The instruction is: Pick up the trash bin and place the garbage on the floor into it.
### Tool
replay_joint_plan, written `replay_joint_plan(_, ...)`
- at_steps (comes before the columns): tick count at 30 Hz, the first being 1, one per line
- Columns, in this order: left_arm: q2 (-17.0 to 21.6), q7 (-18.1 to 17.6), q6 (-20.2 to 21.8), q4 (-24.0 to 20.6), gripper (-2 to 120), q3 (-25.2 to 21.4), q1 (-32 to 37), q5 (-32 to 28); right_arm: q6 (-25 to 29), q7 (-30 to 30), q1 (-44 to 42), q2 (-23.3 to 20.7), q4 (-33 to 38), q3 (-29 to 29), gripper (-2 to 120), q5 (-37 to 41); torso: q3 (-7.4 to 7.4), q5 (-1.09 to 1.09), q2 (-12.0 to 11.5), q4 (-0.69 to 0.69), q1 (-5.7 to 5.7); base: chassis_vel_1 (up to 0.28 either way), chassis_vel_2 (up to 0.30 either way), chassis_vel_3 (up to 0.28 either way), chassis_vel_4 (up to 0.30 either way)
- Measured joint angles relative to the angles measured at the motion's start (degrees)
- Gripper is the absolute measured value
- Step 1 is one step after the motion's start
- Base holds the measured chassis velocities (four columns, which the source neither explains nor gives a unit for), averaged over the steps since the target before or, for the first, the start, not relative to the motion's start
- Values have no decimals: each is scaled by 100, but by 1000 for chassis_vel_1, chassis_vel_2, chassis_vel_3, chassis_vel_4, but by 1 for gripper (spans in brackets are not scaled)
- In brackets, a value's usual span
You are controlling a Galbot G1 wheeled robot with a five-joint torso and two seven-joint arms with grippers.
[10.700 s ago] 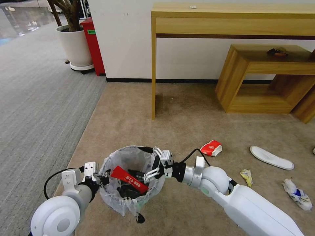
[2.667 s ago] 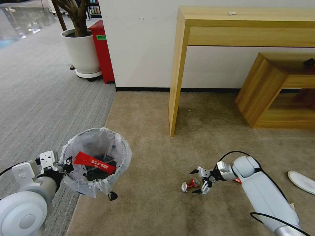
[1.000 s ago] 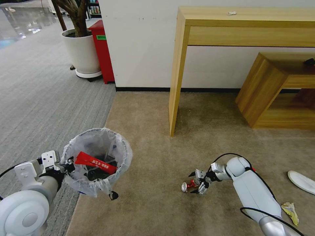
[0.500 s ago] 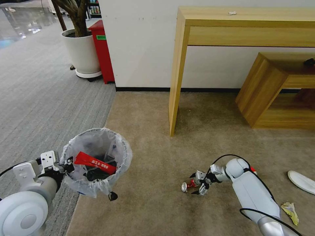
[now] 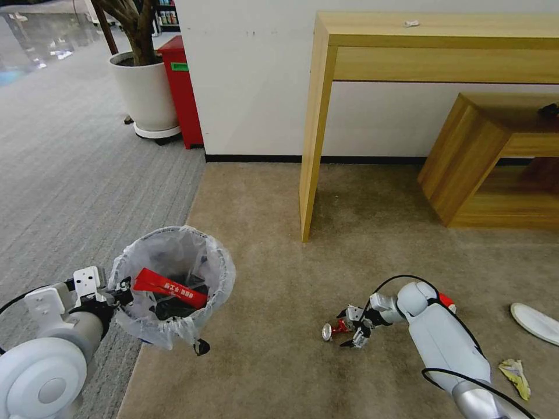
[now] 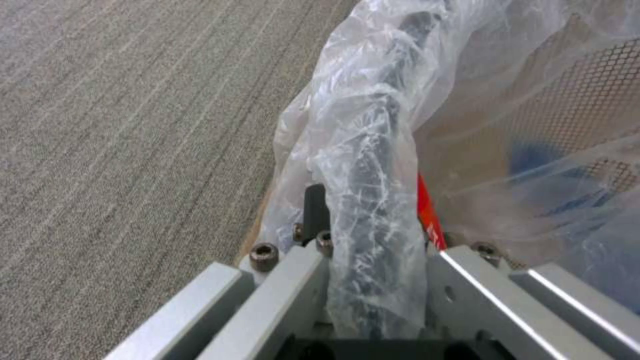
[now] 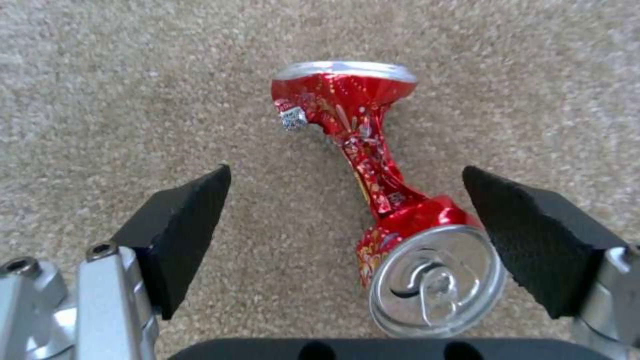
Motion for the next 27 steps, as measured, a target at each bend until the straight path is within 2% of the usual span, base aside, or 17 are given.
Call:
replay_joint_plan(17,-15,12,0,-11,0,45,-40,3,0,227,142,87,-386,-68,87,-139,0,0,0,0,0,0,0,0,0)
replay_joint_plan(25,-11,15,0,-12,0,45,-44,3,-4,301,140,102,-435,-100,78,-183,-1,-1,1,1,0,0,0,0,0)
replay_joint_plan(27,-11,16,0,-12,0,46,-44,3,-13,314,142,119,-451,-97,69,-191,-1,-1,1,1,0,0,0,0,0)
